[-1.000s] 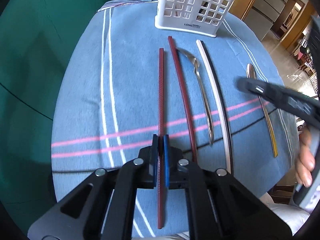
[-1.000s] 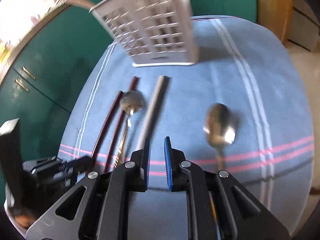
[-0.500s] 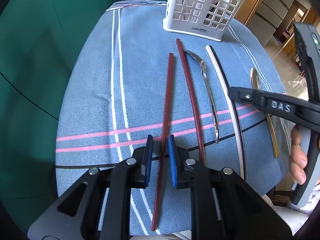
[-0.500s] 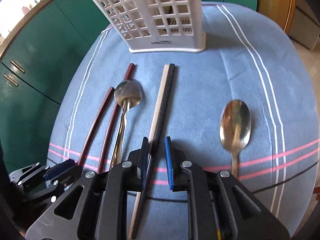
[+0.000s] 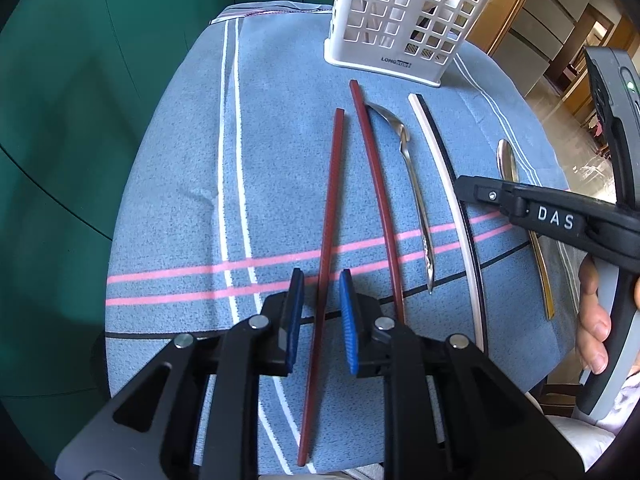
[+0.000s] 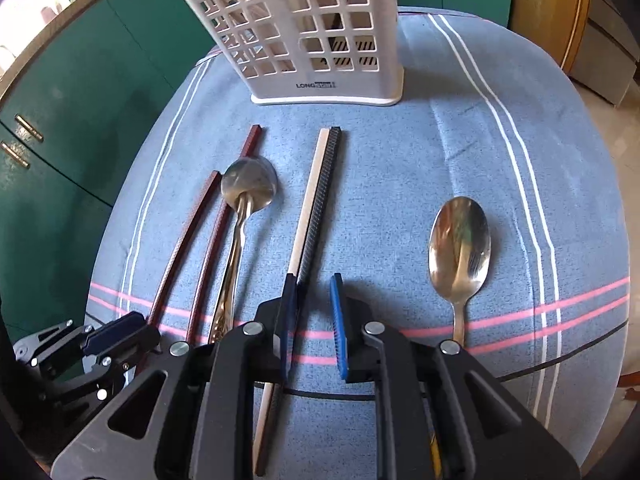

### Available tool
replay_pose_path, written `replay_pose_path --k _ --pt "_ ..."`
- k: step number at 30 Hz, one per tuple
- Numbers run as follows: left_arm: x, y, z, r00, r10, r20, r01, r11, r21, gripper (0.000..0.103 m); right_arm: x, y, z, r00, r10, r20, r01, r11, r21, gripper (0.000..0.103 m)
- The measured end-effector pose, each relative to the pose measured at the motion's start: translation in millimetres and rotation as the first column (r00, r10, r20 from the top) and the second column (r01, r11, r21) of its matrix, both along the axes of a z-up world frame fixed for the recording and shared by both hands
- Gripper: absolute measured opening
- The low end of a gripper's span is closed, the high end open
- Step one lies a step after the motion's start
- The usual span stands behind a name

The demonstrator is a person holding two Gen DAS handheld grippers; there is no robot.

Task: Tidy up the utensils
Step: 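Grasp the black chopstick with the right tool while the left tool reopens around the red chopstick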

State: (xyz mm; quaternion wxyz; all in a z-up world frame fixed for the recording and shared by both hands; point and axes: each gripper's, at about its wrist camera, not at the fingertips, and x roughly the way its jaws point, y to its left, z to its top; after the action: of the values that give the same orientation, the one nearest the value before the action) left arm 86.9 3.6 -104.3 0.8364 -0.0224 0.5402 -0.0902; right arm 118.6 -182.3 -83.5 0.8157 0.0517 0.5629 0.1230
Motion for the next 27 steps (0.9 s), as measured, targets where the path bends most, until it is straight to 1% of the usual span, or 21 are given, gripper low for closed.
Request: replay_pose_path --k 6,10,13,14,15,16,18,22,25,26,27 --pt "-0.3 0.1 0.1 1.0 0.001 0.004 -0.001 1.0 -0.001 0.018 -2.7 -0.1 0.0 1.0 0.013 -0.001 -0.013 1.0 -0.024 0.017" --pt "-1.0 0.4 0.0 1.0 0.007 0.007 -0.007 1.0 -0.004 0.018 -0.8 12.8 -0.5 0.999 0.033 0.016 -0.032 0.994 -0.104 0.017" --pt "-1.6 -0.2 0.1 1.0 0.009 0.01 -0.009 1.0 0.0 0.018 2.1 23.9 -1.3 0.998 0.045 0.053 -0.035 0.983 -0.18 0.017" --pt "-1.7 -0.7 0.2 1.0 0.008 0.01 -0.008 1.0 0.003 0.018 1.1 26.9 -1.2 0.997 0.055 0.057 -0.042 0.978 -0.205 0.016" --pt "-1.9 -1.1 0.3 1.0 0.007 0.011 -0.008 1.0 0.006 0.018 0.0 28.0 -1.0 0.996 0.063 0.055 -0.05 0.976 -0.213 0.012" --pt "-2.0 -1.3 0.3 1.0 0.007 0.011 -0.007 1.0 0.007 0.018 -2.7 27.9 -0.7 0.996 0.074 0.048 -0.062 0.975 -0.211 0.008" --pt "-2.7 -0.6 0.1 1.0 0.01 0.011 -0.01 1.0 0.0 0.018 -8.8 24.0 -0.1 0.996 0.086 0.03 -0.079 0.977 -0.198 0.007" --pt "-3.9 -1.1 -0.2 1.0 0.001 0.001 -0.001 1.0 -0.002 0.015 -31.4 1.8 1.9 0.994 0.105 -0.031 -0.108 0.985 -0.135 0.006" --pt "-5.4 -5.4 -0.3 0.999 -0.03 -0.024 0.029 0.999 -0.017 0.015 -44.0 -10.9 2.8 0.991 0.114 -0.073 -0.121 0.987 -0.105 0.006" --pt "-3.5 -7.3 0.1 0.999 -0.04 -0.026 0.04 0.999 -0.014 0.016 -45.1 -13.7 3.1 0.99 0.112 -0.082 -0.119 0.988 -0.096 0.006" --pt "-0.6 -8.6 -0.1 0.999 -0.045 -0.026 0.045 0.999 -0.008 0.02 -43.9 -15.0 3.0 0.99 0.111 -0.088 -0.119 0.989 -0.092 0.006"
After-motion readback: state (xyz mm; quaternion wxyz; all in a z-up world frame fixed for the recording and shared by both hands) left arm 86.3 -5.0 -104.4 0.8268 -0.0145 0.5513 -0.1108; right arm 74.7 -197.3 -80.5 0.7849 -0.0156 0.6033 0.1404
